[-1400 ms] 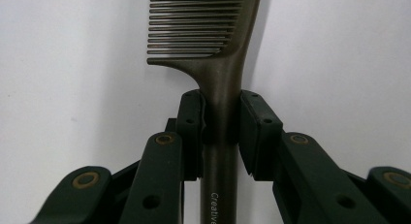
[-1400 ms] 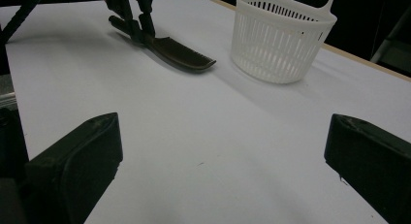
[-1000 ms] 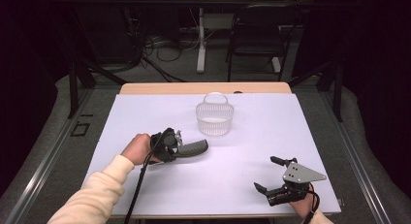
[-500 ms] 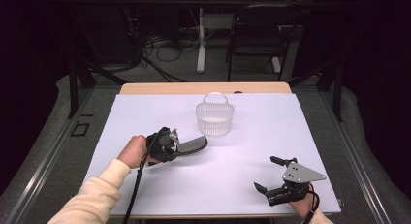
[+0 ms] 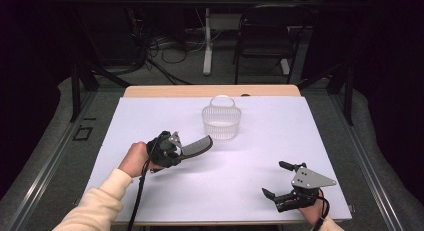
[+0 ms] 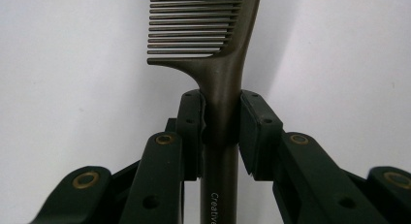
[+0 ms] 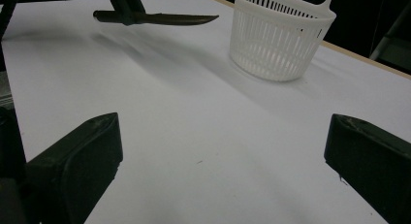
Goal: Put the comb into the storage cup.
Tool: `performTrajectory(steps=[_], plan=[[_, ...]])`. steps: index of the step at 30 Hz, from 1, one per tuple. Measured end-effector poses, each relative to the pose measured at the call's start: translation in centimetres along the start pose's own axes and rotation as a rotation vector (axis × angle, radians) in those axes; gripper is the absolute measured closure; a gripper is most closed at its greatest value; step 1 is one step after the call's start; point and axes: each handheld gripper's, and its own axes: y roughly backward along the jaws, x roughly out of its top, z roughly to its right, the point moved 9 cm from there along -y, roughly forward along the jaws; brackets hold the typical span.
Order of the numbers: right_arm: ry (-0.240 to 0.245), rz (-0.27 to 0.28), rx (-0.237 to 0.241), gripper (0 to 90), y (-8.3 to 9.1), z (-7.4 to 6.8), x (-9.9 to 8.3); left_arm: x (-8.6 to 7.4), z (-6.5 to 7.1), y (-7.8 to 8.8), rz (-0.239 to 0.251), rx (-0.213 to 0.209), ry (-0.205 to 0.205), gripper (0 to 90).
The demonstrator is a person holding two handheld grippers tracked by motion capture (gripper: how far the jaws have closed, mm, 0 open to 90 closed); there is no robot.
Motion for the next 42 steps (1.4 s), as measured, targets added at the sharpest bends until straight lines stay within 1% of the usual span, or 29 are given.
performTrajectory(steps=[6, 12, 17, 21, 32, 38, 39, 42], plan=[[0.000, -0.001, -0.001, 0.0, 0.0, 0.0, 0.0, -0.3, 0.0, 0.3, 0.031, 0.007, 0.028, 72.0], [0.002, -0.005, -0.001, 0.0, 0.0, 0.0, 0.0, -0.6, -0.1, 0.5, 0.064, 0.026, 0.065, 72.1], [0.002, -0.006, -0.001, 0.0, 0.0, 0.0, 0.0, -0.7, -0.2, 0.8, 0.102, 0.045, 0.097, 72.1], [0.002, -0.009, -0.002, 0.0, 0.0, 0.0, -0.1, -0.6, -0.1, 1.0, 0.130, 0.056, 0.106, 72.1], [0.002, -0.009, -0.002, 0.0, -0.1, 0.0, -0.1, -0.6, 0.1, 1.1, 0.173, 0.077, 0.134, 72.0], [0.001, -0.008, -0.002, 0.0, -0.1, 0.0, -0.1, -0.5, 0.1, 1.2, 0.202, 0.096, 0.154, 72.1], [0.002, -0.008, -0.002, 0.0, -0.1, 0.0, -0.1, -0.5, 0.1, 1.3, 0.210, 0.102, 0.166, 72.0], [0.001, -0.007, -0.001, 0.0, -0.1, 0.0, -0.1, -0.5, 0.0, 1.3, 0.224, 0.107, 0.176, 72.0]])
